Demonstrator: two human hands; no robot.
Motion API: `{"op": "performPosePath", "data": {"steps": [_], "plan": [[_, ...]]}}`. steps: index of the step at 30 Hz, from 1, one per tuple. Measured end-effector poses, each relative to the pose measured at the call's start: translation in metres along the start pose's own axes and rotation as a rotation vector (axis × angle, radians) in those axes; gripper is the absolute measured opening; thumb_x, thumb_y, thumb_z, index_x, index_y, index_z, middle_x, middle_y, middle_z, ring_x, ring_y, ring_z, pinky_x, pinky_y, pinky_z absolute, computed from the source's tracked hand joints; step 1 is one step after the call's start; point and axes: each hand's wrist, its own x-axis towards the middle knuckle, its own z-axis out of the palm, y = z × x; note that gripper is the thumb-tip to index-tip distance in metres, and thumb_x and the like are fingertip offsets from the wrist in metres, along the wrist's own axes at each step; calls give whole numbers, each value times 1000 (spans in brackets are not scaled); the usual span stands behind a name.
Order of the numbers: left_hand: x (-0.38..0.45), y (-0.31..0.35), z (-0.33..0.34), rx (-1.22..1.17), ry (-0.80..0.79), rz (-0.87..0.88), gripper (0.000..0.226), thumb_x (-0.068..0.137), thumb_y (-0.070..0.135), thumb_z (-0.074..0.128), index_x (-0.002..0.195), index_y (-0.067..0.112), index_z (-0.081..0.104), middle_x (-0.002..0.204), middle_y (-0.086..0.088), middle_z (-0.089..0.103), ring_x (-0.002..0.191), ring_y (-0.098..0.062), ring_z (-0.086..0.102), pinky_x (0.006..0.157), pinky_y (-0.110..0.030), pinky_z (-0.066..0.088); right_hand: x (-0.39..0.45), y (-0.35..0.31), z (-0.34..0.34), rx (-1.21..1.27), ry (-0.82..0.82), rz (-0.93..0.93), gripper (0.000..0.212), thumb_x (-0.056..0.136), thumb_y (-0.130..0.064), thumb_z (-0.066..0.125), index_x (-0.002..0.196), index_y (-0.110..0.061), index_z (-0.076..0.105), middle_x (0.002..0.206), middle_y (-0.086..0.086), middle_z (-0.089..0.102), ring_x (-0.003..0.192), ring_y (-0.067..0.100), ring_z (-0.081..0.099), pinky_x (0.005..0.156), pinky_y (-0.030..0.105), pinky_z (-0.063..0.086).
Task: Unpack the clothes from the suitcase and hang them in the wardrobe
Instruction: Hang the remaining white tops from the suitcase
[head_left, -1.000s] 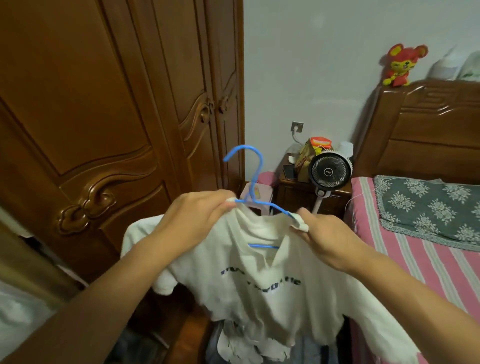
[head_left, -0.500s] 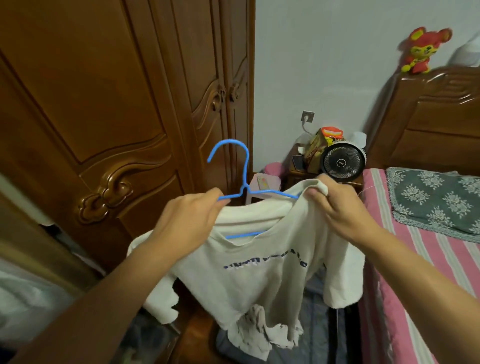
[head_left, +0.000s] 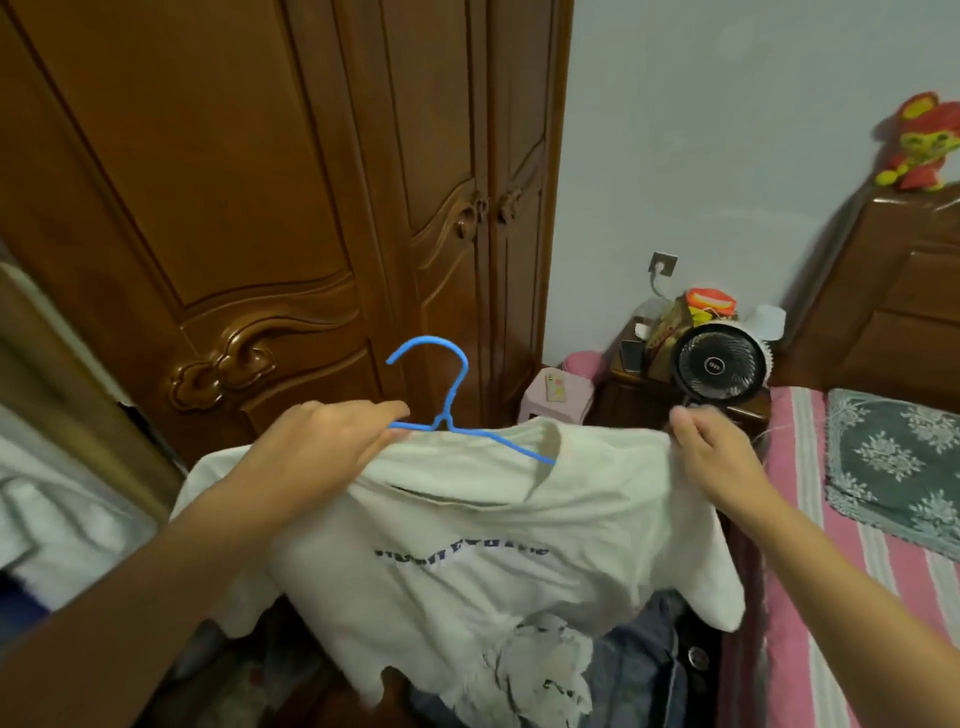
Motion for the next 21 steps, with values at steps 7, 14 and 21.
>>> {"op": "performPosePath", "data": {"steps": [7,14,21], "plan": [[-13,20,-45,-24,259,-204,38,101,40,43,106,14,71,98,-2,73,92,-21,68,75,-40,55,-5,-97,26,-211,-661,-574,17,98,-57,45,90,-43,51,82,-13,62,79,4,59,76,32,49],[-60,13,-90,120,191,-418,44,99,50,32,98,20,64,86,-6,72,80,-34,69,64,-39,52,-1,-166,48,-206,-563,-960,30,97,-61,28,88,-35,41,71,-8,57,67,16,54,64,39,42],[-82,10,-127,110,136,-498,51,96,61,28,98,25,64,91,4,72,87,-25,67,71,-43,51,-1,-210,85,-287,-437,-1134,30,99,-57,25,89,-29,32,65,-6,49,70,35,58,57,40,38]]}}
